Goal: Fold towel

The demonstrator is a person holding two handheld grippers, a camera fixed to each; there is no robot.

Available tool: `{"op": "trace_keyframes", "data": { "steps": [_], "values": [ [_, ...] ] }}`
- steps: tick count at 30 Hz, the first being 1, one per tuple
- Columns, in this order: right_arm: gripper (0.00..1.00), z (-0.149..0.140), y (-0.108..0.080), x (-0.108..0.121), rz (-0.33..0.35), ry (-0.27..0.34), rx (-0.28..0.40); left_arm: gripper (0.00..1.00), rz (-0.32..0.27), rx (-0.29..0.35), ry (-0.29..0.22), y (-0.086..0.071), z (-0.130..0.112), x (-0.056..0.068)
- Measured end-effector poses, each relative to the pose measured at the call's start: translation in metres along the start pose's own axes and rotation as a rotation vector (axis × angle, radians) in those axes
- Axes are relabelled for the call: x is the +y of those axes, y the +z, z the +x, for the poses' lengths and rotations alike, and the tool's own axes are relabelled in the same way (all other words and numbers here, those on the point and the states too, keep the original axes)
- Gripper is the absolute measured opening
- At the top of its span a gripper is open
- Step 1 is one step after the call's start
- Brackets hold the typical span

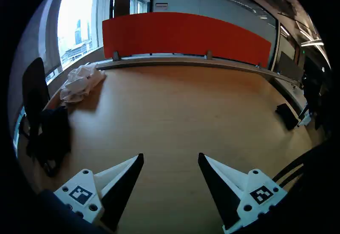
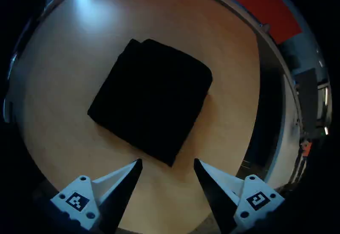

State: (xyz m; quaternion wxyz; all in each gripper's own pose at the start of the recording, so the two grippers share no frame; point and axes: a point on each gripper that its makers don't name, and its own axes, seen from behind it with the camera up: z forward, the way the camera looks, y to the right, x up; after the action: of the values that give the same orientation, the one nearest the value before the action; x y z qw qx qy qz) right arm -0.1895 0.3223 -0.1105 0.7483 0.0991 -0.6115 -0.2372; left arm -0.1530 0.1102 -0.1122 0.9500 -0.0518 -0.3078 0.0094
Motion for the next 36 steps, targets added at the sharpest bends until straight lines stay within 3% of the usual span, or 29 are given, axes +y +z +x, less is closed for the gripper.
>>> {"op": "trace_keyframes", "data": {
  "steps": [11, 15, 26, 36],
  "values": [
    [0.96, 0.004, -0.008, -0.011, 0.005, 0.05, 0.038, 0.95, -0.006, 0.006, -0.001, -0.001, 0.003, 0.001],
    [0.96, 0.01, -0.013, -0.018, 0.015, 0.127, 0.072, 0.95, -0.008, 0.009, -0.001, -0.001, 0.004, 0.001],
    [0.96, 0.022, -0.017, -0.028, 0.039, 0.412, 0.133, 0.95, -0.013, 0.02, 0.005, -0.001, 0.009, 0.001],
    [0.96, 0.029, -0.02, -0.035, 0.024, 0.555, 0.18, 0.95, -0.007, 0.029, -0.002, -0.001, 0.013, -0.003]
  ]
}}
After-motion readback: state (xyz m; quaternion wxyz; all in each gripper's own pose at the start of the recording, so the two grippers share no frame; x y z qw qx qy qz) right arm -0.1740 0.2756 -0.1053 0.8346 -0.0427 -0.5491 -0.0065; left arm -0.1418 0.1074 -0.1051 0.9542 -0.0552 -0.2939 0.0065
